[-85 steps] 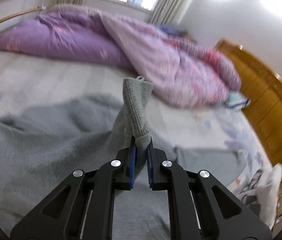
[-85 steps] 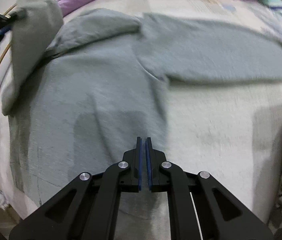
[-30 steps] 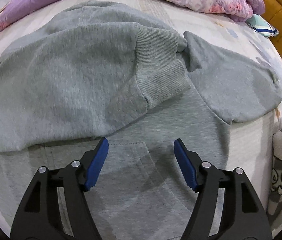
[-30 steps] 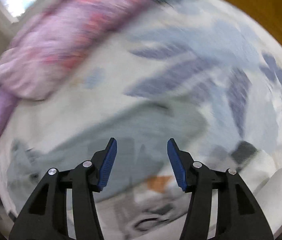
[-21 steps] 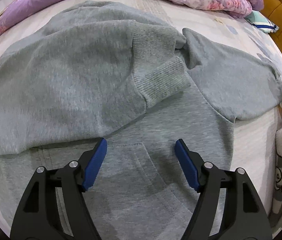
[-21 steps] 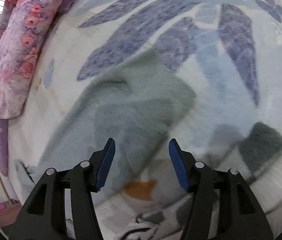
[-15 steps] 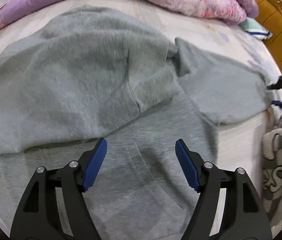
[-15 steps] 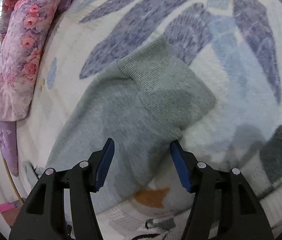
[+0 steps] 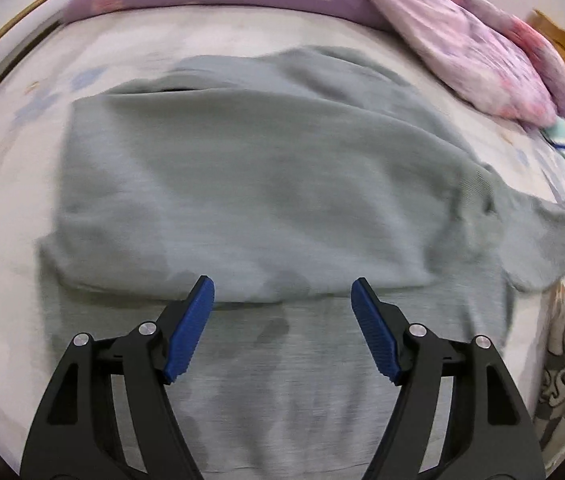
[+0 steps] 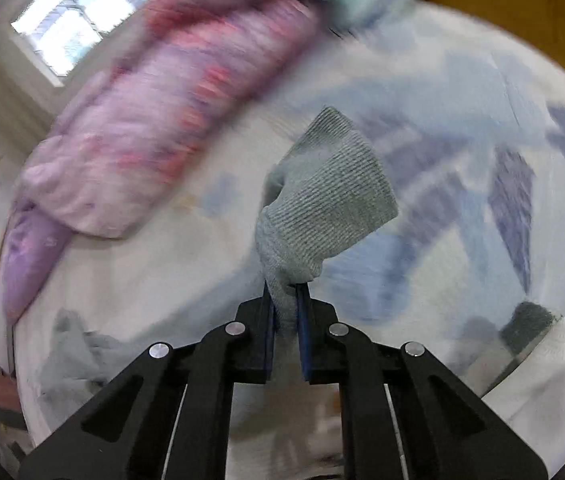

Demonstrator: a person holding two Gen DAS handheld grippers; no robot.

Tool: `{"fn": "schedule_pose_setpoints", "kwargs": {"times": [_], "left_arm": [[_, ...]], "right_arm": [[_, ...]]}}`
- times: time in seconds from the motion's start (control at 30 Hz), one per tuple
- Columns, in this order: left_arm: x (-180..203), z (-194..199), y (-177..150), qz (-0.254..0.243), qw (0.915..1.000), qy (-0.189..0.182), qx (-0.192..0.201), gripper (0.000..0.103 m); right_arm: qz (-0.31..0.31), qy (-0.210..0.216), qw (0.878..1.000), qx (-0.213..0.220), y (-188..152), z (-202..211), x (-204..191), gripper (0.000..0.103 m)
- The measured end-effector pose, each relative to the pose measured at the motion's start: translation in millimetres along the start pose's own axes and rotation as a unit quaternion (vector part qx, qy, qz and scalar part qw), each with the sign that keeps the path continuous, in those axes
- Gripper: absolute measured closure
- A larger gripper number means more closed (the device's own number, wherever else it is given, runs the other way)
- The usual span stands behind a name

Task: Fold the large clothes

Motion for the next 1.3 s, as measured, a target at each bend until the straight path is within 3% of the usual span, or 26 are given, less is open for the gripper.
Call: {"fn": "schedule_pose_setpoints", "kwargs": {"times": [0.17, 0.33, 0.5, 0.67, 0.8, 0.93, 1.3], "left_arm": [[-41, 11, 5, 0.033, 0.9994, 0.005, 0.006, 0.031], [-75, 3, 21, 0.026, 0.9992, 0.022, 0.020, 0.029], [-105, -45, 30, 0.043, 0.9984, 0.016, -0.034, 0.029], [-99, -58, 26, 0.011, 0.9995, 0.018, -0.023, 0.020], [-104, -50, 24, 0.013, 0.9998, -0.016, -0.002, 0.020], [-114, -41, 18, 0.037, 0.9970, -0.067, 0.015, 0.020], [-127, -33, 13, 0.078, 0.9891, -0.121, 0.030, 0.020]], "right_arm": [[0.091, 0.048, 0.994, 0.033, -28, 18, -117, 0.094], [0.162, 0.105, 0.981, 0.028, -78, 12, -233, 0.094], [0.201, 0.134, 0.970, -0.008, -134, -13, -313, 0.094], [0.213, 0.149, 0.964, -0.045, -187, -43, -367, 0.094], [0.229, 0.158, 0.959, -0.061, -221, -57, -406, 0.094], [0.243, 0.163, 0.954, -0.066, -247, -57, -430, 0.094], [0.277, 0.162, 0.939, -0.128, -330, -95, -481, 0.094]]}}
Point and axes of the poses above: each gripper's, at about its wrist camera, not at the fingertips, and z roughly against the way its jaws point, x to its right, y to its top, the point moved 5 cm from there along -z, roughly the way its jaws point, and after that the axes turned 3 degrees about y, right-handed, at the moved point
